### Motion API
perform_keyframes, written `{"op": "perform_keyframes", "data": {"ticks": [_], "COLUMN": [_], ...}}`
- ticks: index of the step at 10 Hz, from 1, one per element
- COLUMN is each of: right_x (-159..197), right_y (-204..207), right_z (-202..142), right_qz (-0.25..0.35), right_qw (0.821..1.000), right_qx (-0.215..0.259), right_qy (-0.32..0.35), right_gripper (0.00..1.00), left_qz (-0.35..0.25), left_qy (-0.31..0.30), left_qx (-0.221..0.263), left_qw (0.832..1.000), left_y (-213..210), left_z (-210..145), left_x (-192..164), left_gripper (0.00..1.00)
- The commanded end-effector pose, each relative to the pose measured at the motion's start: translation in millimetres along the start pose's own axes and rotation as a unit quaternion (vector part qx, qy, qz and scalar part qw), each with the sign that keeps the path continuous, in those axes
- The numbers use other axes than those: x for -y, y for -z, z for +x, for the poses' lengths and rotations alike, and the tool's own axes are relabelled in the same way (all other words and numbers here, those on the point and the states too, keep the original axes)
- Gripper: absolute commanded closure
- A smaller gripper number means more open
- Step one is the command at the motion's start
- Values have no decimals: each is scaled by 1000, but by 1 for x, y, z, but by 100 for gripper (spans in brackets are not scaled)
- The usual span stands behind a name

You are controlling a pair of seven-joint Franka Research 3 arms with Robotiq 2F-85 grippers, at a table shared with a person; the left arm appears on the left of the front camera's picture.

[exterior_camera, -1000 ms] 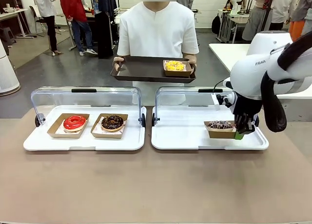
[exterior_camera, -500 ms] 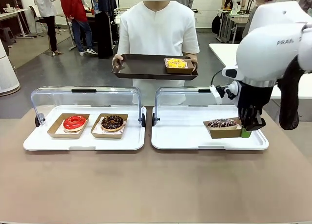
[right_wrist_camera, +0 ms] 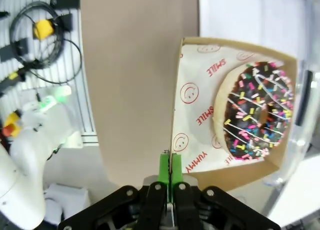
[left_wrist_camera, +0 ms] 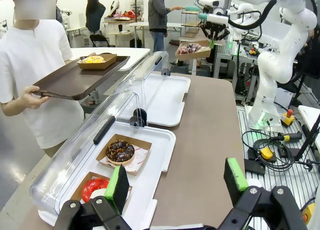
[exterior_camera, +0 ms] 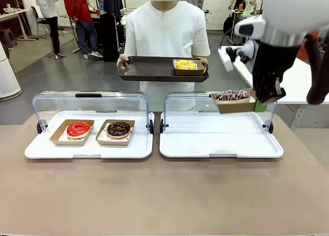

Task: Provide the desired donut to the person.
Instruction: Pick up and lift the Paper togo box containing the Donut pointed at by the person, then place the picked Paper togo box onto the Handle tray extended by the person.

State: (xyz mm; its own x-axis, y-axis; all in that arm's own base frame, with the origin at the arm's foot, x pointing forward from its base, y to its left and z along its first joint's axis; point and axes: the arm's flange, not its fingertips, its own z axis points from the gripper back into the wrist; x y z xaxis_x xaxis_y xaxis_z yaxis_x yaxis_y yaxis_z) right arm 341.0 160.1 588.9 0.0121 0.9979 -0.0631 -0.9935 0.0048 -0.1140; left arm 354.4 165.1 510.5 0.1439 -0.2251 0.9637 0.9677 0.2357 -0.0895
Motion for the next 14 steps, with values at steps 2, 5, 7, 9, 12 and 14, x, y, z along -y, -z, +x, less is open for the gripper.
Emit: {"op": "perform_keyframes", "data": {"ticks": [2,5,7,9,12,14], "right_x": [11,9,9,9,9,9], "right_y": [-29,-34,-34,-34,-34,-34], "right_z": [15,10,10,10,10,10], "right_qz": [1,-3,-3,-3,-3,-3], "right_qw": [1000,1000,1000,1000,1000,1000], "right_qx": [-14,4,4,4,4,4], "right_qy": [17,8,8,8,8,8], "right_gripper": [100,100,100,100,100,100], "left_qz": [-1,-1,-1,-1,-1,-1], "left_qy": [3,3,3,3,3,3], "left_qx": [4,4,4,4,4,4], "left_qw": [1000,1000,1000,1000,1000,1000], "left_y": [-1,-1,-1,-1,-1,-1], "left_z": [1,1,1,1,1,1], "left_x": [1,1,1,1,1,1], "left_gripper": [0,0,0,0,0,0]}}
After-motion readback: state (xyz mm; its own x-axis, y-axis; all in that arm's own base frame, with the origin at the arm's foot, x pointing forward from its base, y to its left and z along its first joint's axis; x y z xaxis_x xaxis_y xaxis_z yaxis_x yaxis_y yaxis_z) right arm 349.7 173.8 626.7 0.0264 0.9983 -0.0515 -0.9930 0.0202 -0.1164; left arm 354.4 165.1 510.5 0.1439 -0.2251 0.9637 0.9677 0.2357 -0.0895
